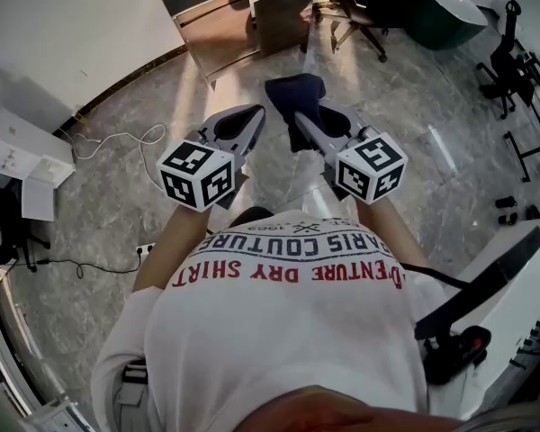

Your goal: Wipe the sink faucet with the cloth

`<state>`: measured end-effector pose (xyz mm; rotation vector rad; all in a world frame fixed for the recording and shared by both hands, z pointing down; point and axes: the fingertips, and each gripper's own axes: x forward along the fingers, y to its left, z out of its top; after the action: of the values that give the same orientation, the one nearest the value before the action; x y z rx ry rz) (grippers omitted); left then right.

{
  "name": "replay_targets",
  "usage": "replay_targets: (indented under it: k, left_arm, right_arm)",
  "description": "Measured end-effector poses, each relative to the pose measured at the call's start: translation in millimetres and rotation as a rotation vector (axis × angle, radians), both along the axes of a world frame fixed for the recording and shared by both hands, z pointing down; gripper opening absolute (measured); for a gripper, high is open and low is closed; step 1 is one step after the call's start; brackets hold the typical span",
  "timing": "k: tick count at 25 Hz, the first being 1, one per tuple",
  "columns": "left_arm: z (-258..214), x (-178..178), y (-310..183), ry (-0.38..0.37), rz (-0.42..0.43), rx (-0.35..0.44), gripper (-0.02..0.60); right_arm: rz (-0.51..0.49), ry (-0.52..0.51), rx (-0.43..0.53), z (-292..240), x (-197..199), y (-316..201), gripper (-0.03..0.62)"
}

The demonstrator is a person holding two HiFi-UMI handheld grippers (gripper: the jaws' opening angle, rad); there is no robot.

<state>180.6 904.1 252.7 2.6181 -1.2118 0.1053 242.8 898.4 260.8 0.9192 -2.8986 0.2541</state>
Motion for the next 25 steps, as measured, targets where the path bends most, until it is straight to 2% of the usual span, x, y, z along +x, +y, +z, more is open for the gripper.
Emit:
replay_targets:
  k: [7, 13, 18, 25]
  left_arm:
    - [15, -1, -36, 0.0, 0.012, -0.029, 0.002]
    - [30, -27, -115, 0.001, 0.004, -0.039, 0.002]
    - [42, -66, -220, 0.003, 0.008, -0.068, 0.002]
    - [39, -154, -425, -0.003, 0.001, -0.1, 0.002]
  right_arm:
    - [0.0, 0.016, -0.017, 10, -2, -39, 0.072]
    - [-0.007, 0.026, -0.027, 26, -28, -120, 0.072]
    - [-0.004, 0.03, -0.053, 37, -67, -224, 0.072]
    - [0.033, 0.022, -0.085, 37, -145, -432, 0.072]
